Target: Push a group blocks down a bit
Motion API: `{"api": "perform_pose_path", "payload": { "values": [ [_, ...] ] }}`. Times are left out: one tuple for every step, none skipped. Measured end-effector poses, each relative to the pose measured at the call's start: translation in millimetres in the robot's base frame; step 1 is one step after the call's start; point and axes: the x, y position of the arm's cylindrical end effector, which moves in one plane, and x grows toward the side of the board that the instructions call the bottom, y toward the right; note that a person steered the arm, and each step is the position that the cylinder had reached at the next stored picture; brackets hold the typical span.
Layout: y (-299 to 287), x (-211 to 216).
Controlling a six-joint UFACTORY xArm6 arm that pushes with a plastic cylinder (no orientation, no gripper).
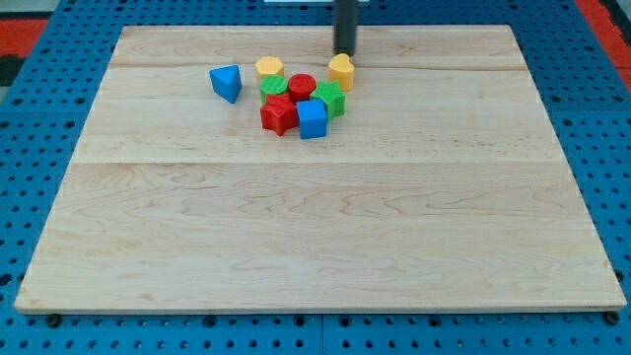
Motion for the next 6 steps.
{"api": "perform_pose_path", "payload": {
  "values": [
    [33, 8],
    [-11, 13],
    [-25, 34],
    [-26, 48],
    [-50, 36],
    [-84, 4]
  ]
}}
